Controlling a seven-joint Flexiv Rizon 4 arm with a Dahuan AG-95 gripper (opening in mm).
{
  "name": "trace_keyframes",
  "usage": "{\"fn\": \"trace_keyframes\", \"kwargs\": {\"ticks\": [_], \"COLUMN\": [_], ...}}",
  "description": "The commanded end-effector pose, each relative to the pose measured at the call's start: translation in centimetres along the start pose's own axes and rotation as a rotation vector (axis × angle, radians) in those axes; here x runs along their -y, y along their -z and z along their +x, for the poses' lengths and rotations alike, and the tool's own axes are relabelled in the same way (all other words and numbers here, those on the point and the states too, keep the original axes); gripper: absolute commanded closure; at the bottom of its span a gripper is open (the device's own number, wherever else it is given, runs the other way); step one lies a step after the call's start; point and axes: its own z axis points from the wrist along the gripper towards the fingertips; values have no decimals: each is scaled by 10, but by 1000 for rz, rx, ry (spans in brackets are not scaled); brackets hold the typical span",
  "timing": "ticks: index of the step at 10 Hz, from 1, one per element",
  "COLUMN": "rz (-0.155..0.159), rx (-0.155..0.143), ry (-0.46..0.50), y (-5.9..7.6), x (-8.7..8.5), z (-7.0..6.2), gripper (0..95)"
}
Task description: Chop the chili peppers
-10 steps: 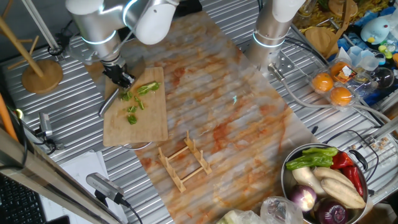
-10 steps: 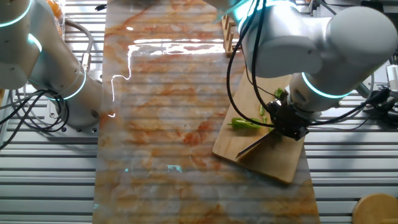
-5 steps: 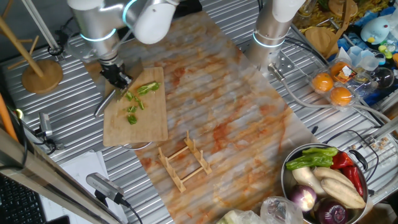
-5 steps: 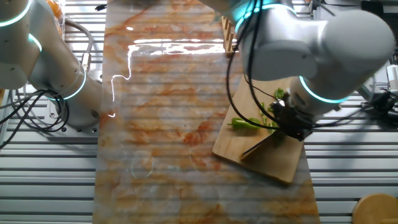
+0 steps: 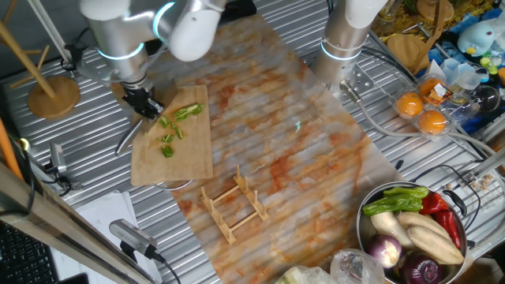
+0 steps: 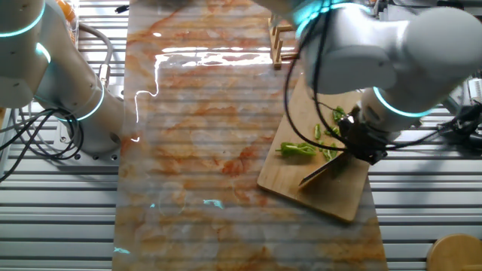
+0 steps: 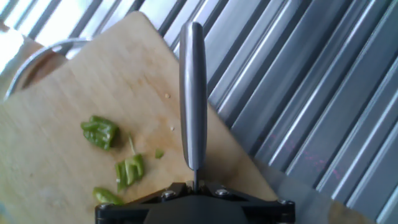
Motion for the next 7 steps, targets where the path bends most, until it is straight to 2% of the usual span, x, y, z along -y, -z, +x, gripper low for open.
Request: {"fn": "trace_keyframes", "kwargs": {"ticks": [1, 2, 4, 5, 6, 7], "rz": [3, -6, 3, -11, -34, -46], "rx": [-9, -2, 1, -16, -48, -57], "ry": [26, 38, 53, 84, 113, 137], "y": [12, 18, 27, 34, 45, 49], "x": [-1, -1, -4, -8, -16, -20], "z": [-2, 2, 5, 6, 9, 11], "gripper": [950, 950, 950, 950, 950, 950]}}
